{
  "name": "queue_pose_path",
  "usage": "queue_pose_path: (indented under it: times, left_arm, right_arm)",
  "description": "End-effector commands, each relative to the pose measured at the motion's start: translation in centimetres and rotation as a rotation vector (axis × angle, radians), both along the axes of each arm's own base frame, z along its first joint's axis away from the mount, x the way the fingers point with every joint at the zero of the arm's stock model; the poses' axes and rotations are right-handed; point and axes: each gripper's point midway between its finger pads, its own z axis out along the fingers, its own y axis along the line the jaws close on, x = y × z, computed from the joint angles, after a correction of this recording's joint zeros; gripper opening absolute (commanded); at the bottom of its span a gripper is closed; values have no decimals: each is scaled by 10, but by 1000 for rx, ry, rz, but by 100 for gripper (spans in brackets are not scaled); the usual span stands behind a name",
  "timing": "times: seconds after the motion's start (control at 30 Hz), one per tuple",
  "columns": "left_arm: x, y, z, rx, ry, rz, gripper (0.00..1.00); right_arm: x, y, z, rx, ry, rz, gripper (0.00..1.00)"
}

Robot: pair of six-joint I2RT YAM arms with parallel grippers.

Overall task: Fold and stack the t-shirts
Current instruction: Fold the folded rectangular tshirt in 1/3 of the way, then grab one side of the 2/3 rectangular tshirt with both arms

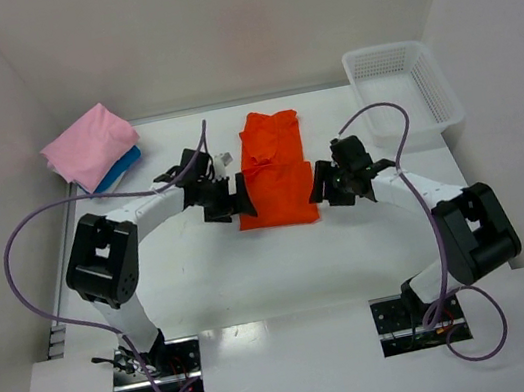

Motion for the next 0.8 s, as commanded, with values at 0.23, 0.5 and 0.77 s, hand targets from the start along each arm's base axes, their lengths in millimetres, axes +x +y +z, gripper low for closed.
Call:
queue_pose_path:
  times: [0.23, 0.5, 0.77]
  left_arm:
    - [-16, -12, -26, 7, 86, -22, 96]
    - [-17, -9, -36, 25, 100, -16, 91]
    - [-14, -12, -43, 19, 106, -20, 72]
  right_arm:
    - [-5, 32, -19, 42, 46, 60, 68]
    - [-1, 31, -28, 17, 62, 47, 68]
    - [2, 32, -36, 18, 72, 38, 58]
